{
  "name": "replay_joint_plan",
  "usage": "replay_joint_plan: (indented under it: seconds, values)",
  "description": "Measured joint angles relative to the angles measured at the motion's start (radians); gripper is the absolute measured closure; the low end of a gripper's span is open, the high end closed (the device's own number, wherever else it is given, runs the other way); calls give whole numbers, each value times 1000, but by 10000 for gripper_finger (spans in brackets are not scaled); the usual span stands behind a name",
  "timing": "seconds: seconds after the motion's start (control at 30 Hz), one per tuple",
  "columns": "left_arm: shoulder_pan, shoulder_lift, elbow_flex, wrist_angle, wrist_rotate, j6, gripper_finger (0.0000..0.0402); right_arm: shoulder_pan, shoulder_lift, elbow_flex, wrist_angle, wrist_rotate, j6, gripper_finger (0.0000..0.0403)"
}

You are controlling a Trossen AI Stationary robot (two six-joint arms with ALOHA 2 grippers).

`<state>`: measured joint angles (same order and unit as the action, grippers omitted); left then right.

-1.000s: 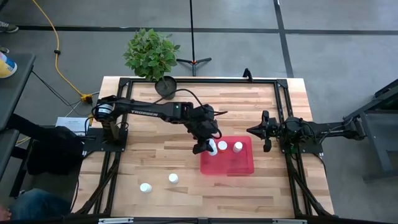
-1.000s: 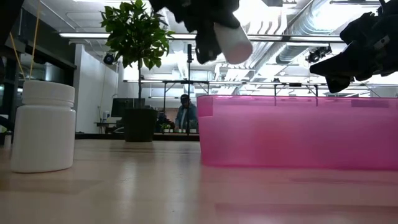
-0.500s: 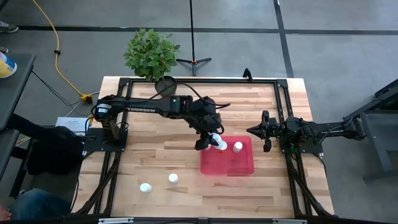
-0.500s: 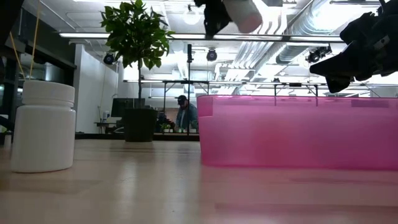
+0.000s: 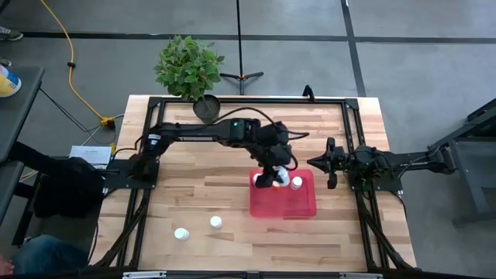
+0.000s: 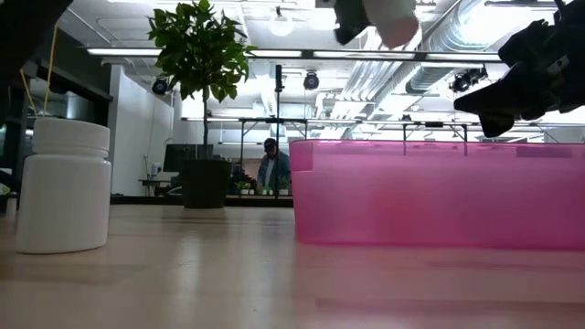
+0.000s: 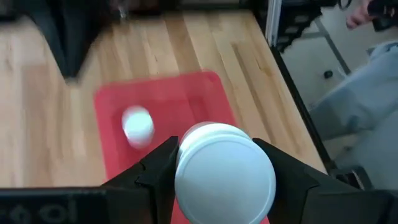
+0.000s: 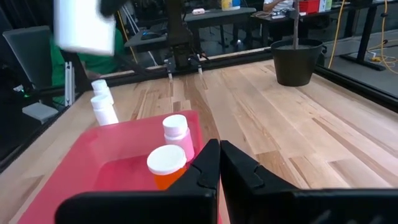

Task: Pick and place pill bottles into a basket
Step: Put the white pill bottle into the pink bin

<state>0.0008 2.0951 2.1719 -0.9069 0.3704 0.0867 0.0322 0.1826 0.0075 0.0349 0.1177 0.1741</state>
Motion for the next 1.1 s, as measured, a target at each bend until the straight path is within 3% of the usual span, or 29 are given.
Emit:
replay_joint_plan:
  seconds: [0.4, 0.73, 1.1]
  values:
    - [-1, 107, 76, -4, 61, 31, 186, 0, 38, 0, 0, 3, 0, 400]
    - [-1, 114, 76, -74, -67, 41, 186, 0, 41, 0, 0, 3, 0, 399]
    - [-3, 114, 76, -166, -118, 41, 186, 0, 41, 0, 0, 3, 0, 399]
